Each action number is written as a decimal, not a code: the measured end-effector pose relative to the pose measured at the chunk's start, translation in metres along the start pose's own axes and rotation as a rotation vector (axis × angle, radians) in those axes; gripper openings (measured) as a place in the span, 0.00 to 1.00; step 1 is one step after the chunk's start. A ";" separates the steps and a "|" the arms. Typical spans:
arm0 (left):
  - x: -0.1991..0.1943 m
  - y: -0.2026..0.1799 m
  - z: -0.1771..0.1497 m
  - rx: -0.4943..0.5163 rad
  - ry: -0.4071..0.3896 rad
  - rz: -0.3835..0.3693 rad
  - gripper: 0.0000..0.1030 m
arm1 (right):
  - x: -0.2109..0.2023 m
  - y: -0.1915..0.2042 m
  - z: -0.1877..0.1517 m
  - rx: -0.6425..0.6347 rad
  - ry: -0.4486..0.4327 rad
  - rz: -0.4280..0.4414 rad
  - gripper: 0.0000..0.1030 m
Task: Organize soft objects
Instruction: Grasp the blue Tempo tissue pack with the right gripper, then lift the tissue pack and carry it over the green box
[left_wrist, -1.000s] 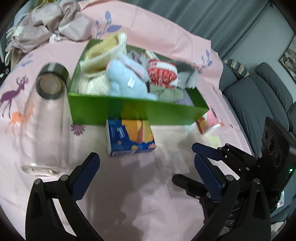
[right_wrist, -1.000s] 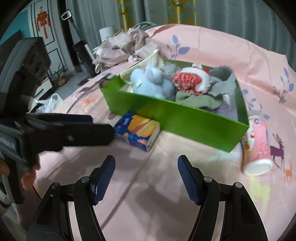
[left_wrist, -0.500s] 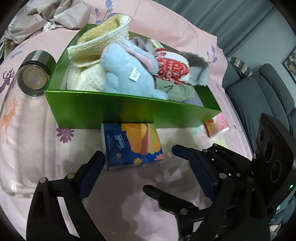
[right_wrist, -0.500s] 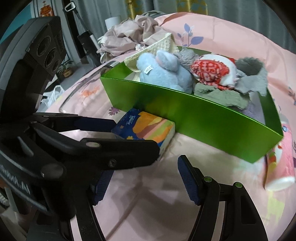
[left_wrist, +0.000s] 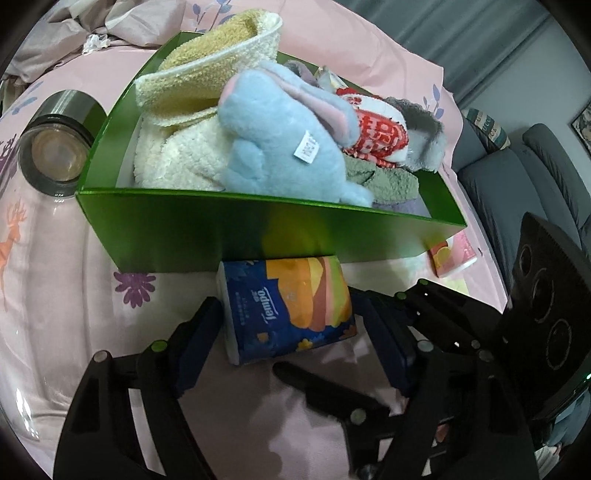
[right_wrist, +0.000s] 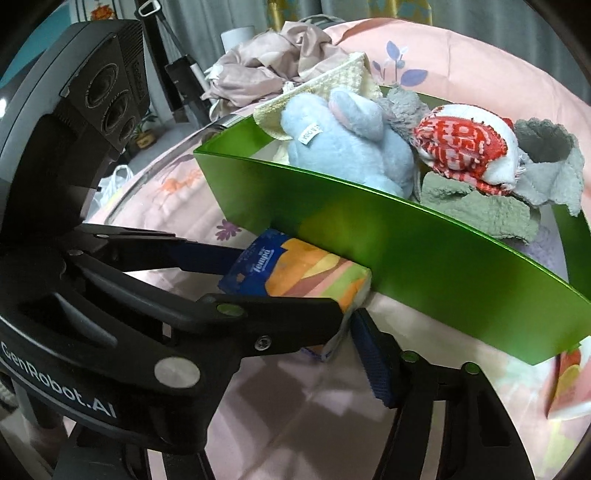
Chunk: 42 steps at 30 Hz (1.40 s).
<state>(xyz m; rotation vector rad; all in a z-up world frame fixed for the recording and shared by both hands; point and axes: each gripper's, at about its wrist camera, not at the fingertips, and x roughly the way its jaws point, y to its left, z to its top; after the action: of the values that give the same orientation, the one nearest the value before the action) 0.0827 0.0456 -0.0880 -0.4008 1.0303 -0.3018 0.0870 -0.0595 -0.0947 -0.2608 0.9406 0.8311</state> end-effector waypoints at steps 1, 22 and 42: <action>0.000 0.000 0.000 0.008 0.001 0.002 0.75 | 0.000 -0.002 0.000 0.003 -0.001 -0.003 0.58; -0.010 -0.012 -0.016 0.058 -0.069 0.026 0.75 | -0.007 0.014 0.002 -0.023 -0.018 -0.057 0.54; -0.053 -0.029 -0.017 0.095 -0.175 0.000 0.75 | -0.048 0.034 0.011 -0.062 -0.119 -0.105 0.54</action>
<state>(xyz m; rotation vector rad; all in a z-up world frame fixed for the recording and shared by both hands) 0.0407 0.0389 -0.0417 -0.3356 0.8417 -0.3091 0.0539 -0.0557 -0.0446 -0.3087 0.7843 0.7716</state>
